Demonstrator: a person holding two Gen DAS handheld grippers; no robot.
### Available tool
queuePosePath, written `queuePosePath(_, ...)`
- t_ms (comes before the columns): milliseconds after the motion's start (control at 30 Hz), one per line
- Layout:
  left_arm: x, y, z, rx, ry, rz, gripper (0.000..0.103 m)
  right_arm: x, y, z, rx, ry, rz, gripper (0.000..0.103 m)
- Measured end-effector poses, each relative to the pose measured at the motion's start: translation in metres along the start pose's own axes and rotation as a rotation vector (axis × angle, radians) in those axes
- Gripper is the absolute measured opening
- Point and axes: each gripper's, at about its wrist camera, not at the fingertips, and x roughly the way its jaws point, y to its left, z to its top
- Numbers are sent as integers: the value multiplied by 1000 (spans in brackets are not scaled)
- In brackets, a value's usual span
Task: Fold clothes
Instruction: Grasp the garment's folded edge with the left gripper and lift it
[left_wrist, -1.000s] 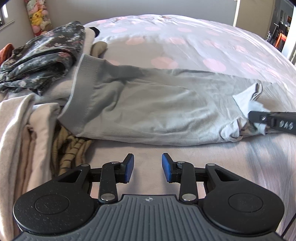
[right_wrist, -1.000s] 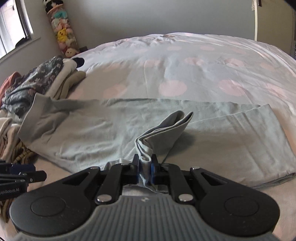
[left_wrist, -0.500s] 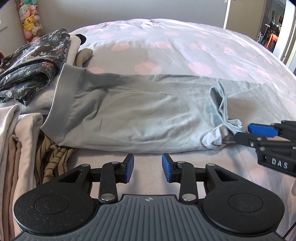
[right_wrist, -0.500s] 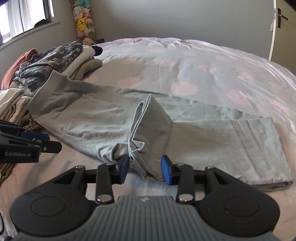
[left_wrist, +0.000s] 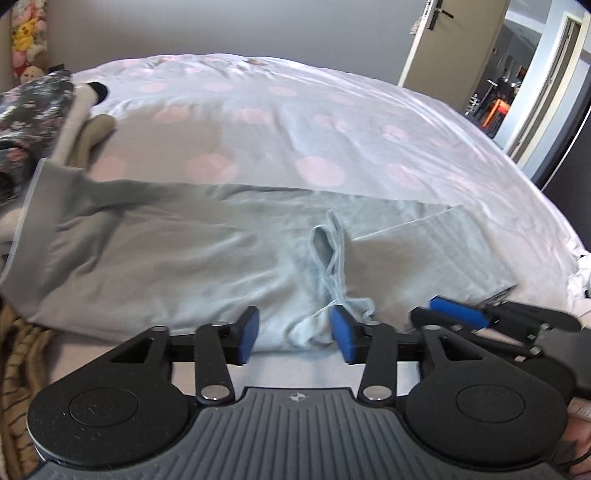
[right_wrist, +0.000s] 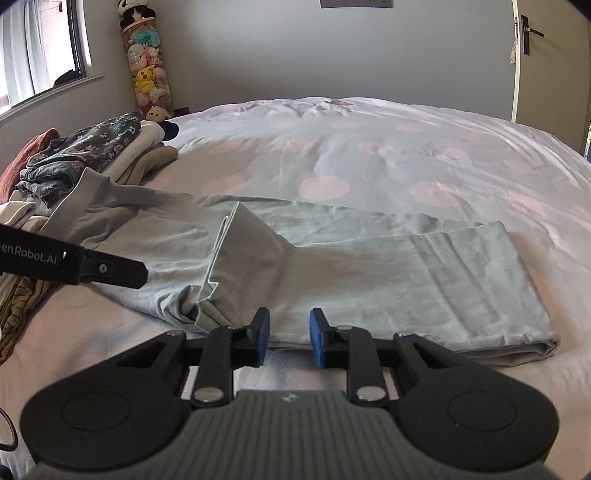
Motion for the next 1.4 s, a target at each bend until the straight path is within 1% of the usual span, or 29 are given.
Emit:
queuePosePath(67,10,-5,6,-14,10,-30,47,2,-4,-1,4,-5,13,27)
queuePosePath(167,27,-4,15,-73,44,-68,48,5,-11,0,11,-23,45,26)
queuePosePath(333,50,5,27,-176,103,-101,48,14,-7,1,-4,-48,117,25)
queuePosePath(400,58,6,31,-192,130,-108,48,18,-1,1,-16,-46,144,25)
queuePosePath(467,65,4,33,-192,156,-98,48,22,7,-1,-37,-28,168,24)
queuePosePath(533,70,2,33,-188,173,-76,48,28,14,-4,-72,28,178,19)
queuePosePath(600,74,2,31,-194,186,-57,47,32,19,-8,-97,77,180,19)
queuePosePath(700,77,3,26,-215,189,-40,46,33,21,-10,-105,99,179,19)
queuePosePath(833,76,5,19,-250,152,-38,46,32,18,-11,-89,104,186,19)
queuePosePath(900,76,2,16,-255,126,-34,41,32,18,-10,-88,105,186,20)
queuePosePath(933,76,0,15,-250,112,-29,29,31,18,-10,-89,106,187,21)
queuePosePath(967,75,-3,13,-237,96,-22,21,31,19,-10,-90,106,189,22)
queuePosePath(1000,75,-6,12,-224,81,-15,15,31,19,-10,-90,106,190,22)
queuePosePath(1067,72,-12,10,-187,52,-14,8,29,18,-9,-85,105,194,23)
queuePosePath(1133,67,-19,11,-148,30,-3,7,26,17,-7,-76,102,198,23)
queuePosePath(1200,57,-26,16,-95,-1,2,7,23,15,-4,-67,96,202,26)
queuePosePath(1233,51,-31,20,-60,-23,7,7,19,15,-3,-62,83,205,33)
queuePosePath(1267,44,-35,24,-25,-44,13,7,16,15,-1,-61,67,209,38)
queuePosePath(1400,16,-50,53,115,-86,28,6,4,14,3,-63,21,212,40)
